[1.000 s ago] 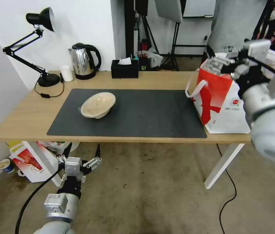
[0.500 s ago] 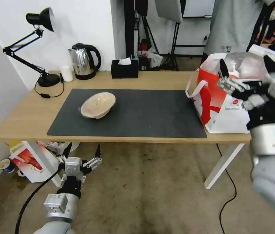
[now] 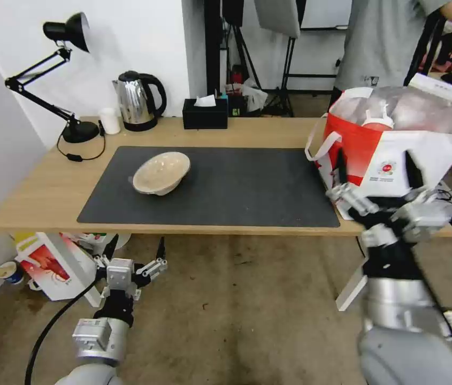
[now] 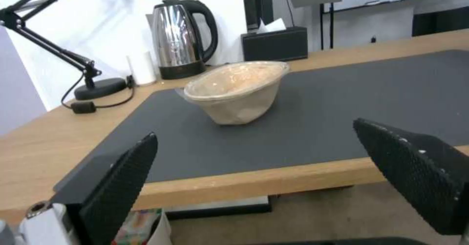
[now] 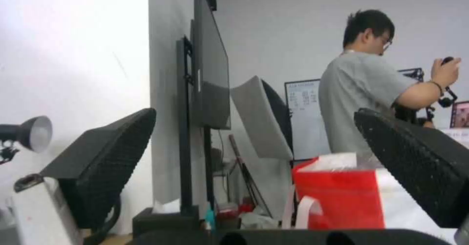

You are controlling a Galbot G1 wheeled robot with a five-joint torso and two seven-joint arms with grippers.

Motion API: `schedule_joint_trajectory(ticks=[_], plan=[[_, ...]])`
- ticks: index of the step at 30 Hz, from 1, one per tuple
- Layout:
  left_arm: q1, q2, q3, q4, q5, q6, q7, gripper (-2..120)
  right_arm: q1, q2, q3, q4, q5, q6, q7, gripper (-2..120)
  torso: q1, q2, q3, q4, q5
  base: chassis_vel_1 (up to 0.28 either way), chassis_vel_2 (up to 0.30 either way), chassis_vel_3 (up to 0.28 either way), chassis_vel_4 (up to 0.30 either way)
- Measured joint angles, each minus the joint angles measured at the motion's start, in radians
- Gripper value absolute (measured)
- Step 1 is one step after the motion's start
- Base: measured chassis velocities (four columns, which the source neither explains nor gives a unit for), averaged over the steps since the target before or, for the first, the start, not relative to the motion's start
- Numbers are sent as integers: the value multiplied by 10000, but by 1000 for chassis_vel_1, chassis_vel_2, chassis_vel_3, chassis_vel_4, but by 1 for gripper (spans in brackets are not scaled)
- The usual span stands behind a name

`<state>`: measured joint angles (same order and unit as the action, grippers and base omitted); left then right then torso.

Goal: Pick up the trash from the table and place it into the takeout bag.

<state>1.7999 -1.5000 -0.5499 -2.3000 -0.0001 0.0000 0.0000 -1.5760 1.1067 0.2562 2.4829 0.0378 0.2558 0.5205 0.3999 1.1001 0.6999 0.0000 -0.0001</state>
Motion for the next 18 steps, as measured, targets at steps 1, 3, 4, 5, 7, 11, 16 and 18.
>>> schedule_joint_trajectory(ticks=[1,3,4,5,7,11,16,18], plan=[[0,0,0,0,0,0,0,100,-107,86,-217,-70,-283,177,101,100,0,0,0,1,-2,0,0,0,0],[0,0,0,0,0,0,0,100,-327,162,-582,-314,-740,588,251,100,0,-1,1,0,-1,0,0,0,0],[0,0,0,0,0,0,0,100,-327,162,-582,-314,-740,588,251,100,0,-1,1,0,-1,0,0,0,0],[0,0,0,0,0,0,0,100,-425,171,-763,-496,-967,852,357,100,1,0,0,0,0,0,0,0,0],[0,0,0,0,0,0,0,100,-576,177,-1020,-818,-1280,1210,518,100,1,0,1,1,0,0,0,0,0],[0,0,0,0,0,0,0,100,-687,245,-1267,-1092,-1538,1478,613,100,2,-1,1,1,1,0,0,0,0],[1,0,-1,0,0,0,0,100,-816,342,-1730,-1442,-1968,1752,747,100,2,-2,1,1,0,0,0,0,0],[0,0,-1,0,0,0,0,100,-920,427,-1920,-1625,-2287,1950,892,100,2,-2,1,0,0,0,0,0,0]])
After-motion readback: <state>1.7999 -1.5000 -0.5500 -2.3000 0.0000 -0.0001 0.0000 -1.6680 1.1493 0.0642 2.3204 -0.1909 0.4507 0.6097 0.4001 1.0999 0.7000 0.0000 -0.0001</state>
